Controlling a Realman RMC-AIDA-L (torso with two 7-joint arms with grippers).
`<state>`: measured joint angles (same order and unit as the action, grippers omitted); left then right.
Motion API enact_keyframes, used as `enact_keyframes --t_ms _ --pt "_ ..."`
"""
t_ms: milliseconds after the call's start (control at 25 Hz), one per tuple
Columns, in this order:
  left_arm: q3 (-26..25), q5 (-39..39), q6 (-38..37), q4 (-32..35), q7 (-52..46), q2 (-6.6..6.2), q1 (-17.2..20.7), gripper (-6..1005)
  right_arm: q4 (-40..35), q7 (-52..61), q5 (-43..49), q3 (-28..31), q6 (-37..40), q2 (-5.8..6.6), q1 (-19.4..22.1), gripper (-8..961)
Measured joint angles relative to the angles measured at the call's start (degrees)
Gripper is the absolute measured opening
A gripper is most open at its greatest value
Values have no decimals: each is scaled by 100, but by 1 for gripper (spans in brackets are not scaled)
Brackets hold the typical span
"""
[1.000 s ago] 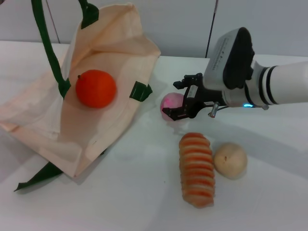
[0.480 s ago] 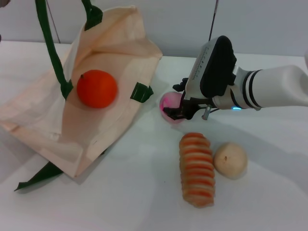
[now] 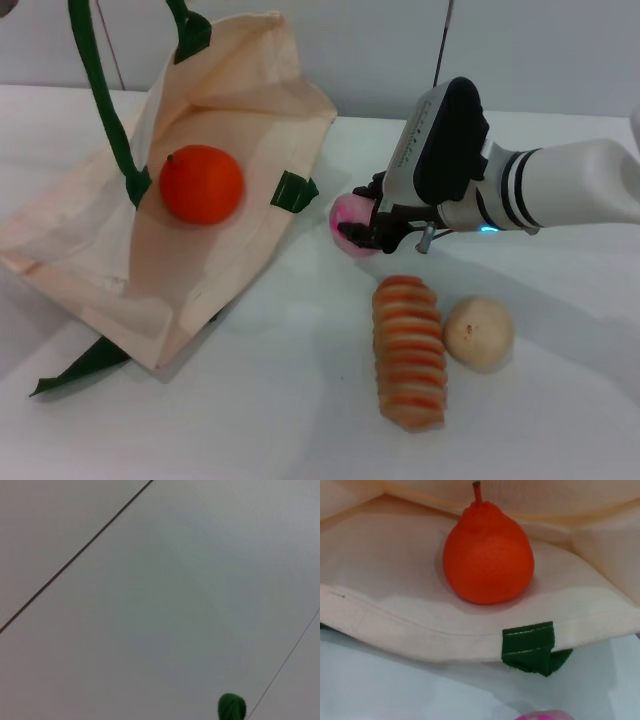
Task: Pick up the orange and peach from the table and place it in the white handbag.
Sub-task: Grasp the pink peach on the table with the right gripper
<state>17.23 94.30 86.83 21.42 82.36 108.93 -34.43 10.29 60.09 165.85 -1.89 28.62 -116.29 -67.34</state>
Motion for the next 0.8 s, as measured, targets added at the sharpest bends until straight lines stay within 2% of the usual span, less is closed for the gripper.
enact_keyframes --t_ms 160,400,800 --pt "-1 18 0 2 0 -14 39 123 -12 23 0 -5 82 12 -5 497" --pt "-1 40 0 2 -22 -61 120 123 -223 66 -10 55 735 31 -8 473" --pt "0 45 0 2 -29 -78 155 123 -1519 269 -38 411 2868 24 66 447"
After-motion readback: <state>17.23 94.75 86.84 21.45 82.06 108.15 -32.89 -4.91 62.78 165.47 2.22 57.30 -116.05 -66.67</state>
